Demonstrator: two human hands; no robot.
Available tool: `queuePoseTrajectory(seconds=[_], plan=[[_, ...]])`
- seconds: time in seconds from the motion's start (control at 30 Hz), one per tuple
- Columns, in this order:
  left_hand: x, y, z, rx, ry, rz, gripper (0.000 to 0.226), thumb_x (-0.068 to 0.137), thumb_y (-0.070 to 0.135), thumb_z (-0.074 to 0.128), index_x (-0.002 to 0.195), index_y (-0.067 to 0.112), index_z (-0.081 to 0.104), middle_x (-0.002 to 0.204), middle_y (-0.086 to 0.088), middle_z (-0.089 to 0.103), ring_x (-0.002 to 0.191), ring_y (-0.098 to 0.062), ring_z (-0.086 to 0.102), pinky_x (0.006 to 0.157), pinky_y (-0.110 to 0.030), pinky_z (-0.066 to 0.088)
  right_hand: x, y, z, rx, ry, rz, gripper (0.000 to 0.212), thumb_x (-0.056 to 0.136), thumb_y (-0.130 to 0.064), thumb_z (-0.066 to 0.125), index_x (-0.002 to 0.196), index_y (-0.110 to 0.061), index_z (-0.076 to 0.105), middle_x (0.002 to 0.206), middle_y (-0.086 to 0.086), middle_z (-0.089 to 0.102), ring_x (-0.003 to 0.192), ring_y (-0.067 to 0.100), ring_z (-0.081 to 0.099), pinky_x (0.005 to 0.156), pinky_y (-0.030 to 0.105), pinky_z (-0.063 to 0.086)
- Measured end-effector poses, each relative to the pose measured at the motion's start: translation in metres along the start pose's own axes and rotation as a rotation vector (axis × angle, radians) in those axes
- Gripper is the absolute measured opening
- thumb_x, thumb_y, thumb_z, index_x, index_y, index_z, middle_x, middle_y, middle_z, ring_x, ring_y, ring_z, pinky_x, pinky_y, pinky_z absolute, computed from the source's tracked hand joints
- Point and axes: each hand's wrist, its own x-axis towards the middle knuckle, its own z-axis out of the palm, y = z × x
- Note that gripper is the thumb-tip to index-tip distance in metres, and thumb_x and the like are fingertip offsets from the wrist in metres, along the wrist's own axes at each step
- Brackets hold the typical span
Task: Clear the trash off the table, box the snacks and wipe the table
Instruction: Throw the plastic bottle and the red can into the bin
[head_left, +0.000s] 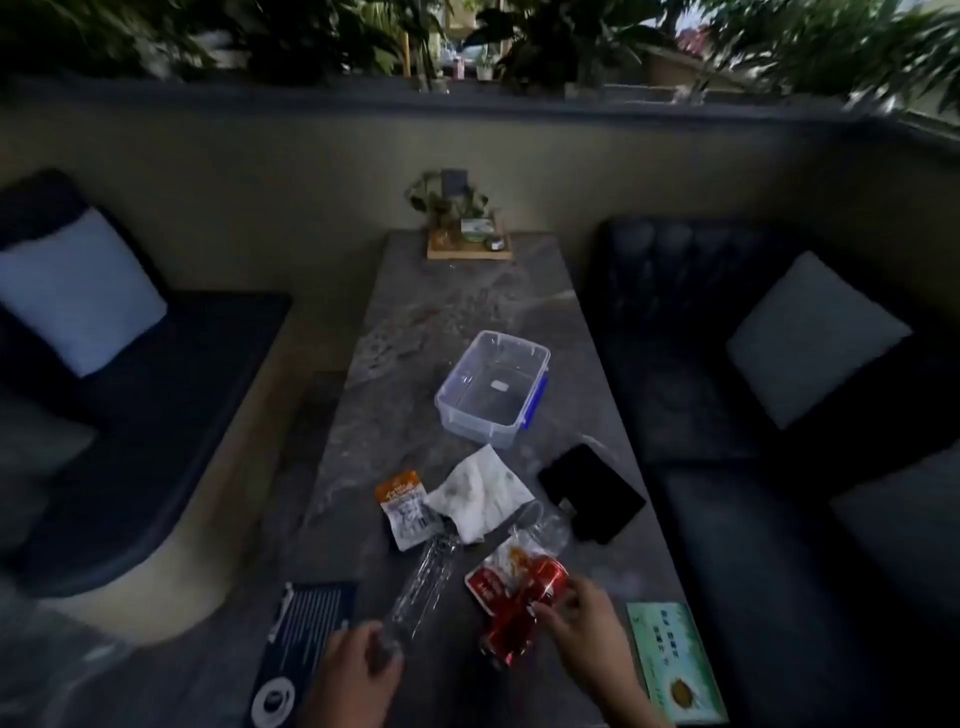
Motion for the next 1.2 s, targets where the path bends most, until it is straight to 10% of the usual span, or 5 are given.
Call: queuePoseTrajectory(seconds=[0.57, 1.2], plan=[[0.078, 0.045, 0.037, 0.604, -0.187, 0.147, 0.082, 0.080, 0.063, 0.058, 0.143, 0.016, 0.031, 0.136, -0.012, 0.047, 0.121, -0.029, 0.047, 0.095, -0.038, 0.045, 0.025, -0.030, 0.038, -0.073, 0.052, 0.276, 0.105, 0.076, -0.059, 0.077, 0.154, -0.020, 0.019, 0.150, 0.011, 0.027, 0.135, 0.040, 0.035, 0.104, 0.053, 0.044], [0.056, 0.042, 0.028, 0.347, -0.083, 0.035, 0.047, 0.074, 0.042, 0.072, 0.115, 0.025, 0.055, 0.105, 0.001, 0.062, 0.084, -0.018, 0.059, 0.063, -0.030, 0.044, 0.028, -0.023, 0.021, 0.067, -0.008, 0.229, 0.097, 0.075, -0.045, 0.080, 0.153, -0.026, 0.025, 0.145, 0.007, 0.033, 0.125, 0.031, 0.051, 0.095, 0.049, 0.053]])
